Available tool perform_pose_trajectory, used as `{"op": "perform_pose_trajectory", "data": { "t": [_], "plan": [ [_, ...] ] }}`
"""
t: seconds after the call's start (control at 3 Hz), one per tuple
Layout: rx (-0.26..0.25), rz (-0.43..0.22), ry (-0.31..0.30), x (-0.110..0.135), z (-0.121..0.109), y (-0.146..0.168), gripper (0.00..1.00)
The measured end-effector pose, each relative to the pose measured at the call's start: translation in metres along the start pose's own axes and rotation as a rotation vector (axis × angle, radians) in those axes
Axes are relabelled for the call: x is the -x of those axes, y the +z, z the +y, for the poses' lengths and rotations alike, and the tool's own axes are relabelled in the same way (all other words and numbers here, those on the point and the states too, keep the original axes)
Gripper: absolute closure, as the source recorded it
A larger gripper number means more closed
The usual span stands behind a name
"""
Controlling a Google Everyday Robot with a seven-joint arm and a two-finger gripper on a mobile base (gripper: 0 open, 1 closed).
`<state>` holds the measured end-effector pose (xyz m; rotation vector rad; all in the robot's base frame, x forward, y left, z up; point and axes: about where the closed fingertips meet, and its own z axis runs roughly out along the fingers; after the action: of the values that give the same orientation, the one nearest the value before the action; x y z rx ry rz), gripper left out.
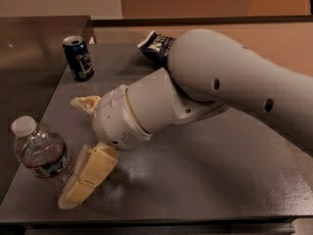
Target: Knock water bottle over
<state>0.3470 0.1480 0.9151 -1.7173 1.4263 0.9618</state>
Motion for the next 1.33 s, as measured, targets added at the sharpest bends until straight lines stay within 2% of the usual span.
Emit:
{"op": "perform_pose_trajectory", "data": {
  "t": [0.33,0.67,1.33],
  "plan": [
    [0.035,-0.029,-0.014,0.009,0.003,0.010,0.00],
    [0.069,-0.047,-0.034,0.015,0.007,0.018,0.18],
    [0.102,-0.062,-0.072,0.022,0.008,0.016,0.65]
  ]
}}
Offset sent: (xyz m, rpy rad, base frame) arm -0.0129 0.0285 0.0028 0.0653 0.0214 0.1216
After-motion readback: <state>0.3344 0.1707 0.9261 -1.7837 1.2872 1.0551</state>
